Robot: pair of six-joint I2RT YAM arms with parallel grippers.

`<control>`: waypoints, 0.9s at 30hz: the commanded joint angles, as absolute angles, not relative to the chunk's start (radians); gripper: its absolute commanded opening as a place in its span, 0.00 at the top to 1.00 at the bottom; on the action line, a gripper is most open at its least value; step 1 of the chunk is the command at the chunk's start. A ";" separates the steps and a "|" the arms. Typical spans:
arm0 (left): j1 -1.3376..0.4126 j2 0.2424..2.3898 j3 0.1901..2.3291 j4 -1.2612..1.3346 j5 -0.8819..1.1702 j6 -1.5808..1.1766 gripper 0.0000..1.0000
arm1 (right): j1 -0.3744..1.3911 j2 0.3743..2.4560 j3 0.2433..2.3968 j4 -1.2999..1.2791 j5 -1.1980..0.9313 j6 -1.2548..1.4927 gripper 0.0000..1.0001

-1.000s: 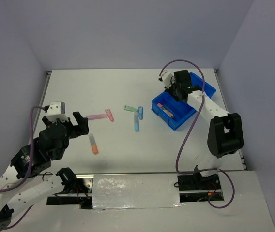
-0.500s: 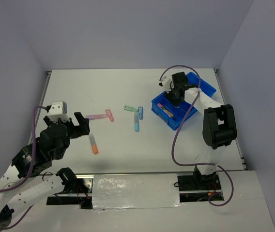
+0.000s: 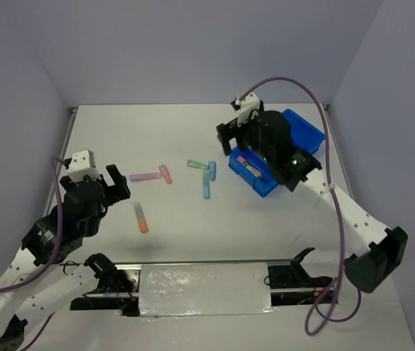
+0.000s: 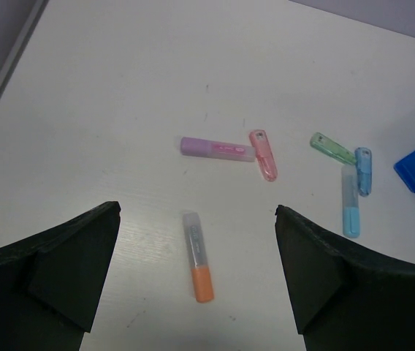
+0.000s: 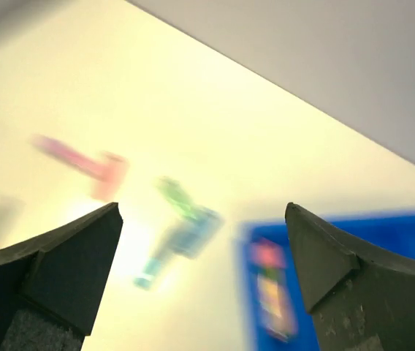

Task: Sort the stationery into containers
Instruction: Pick up the stationery from the center of the board.

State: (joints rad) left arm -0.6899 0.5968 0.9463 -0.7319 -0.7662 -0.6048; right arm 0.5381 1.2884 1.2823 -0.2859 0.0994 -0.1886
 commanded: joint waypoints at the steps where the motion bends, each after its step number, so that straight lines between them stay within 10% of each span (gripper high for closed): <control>1: -0.632 0.617 0.969 -0.729 -0.773 -0.631 0.01 | 0.641 1.308 1.161 -0.086 0.076 0.171 0.00; 11: -0.554 0.627 0.956 -0.712 -0.732 -0.611 0.01 | 0.811 1.734 1.290 -0.280 0.386 0.517 0.01; 16: -0.545 0.652 0.957 -0.713 -0.713 -0.601 0.01 | 0.854 1.838 1.296 -0.319 0.440 0.561 0.21; 27: -0.526 0.655 0.951 -0.687 -0.663 -0.575 0.01 | 0.836 1.943 1.338 -0.337 0.410 0.571 0.31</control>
State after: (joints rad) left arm -0.5320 0.6521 0.9463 -0.7311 -0.6834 -0.6010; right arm 0.8490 1.9182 1.2869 -0.3176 0.3878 0.5514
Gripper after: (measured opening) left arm 0.993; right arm 0.699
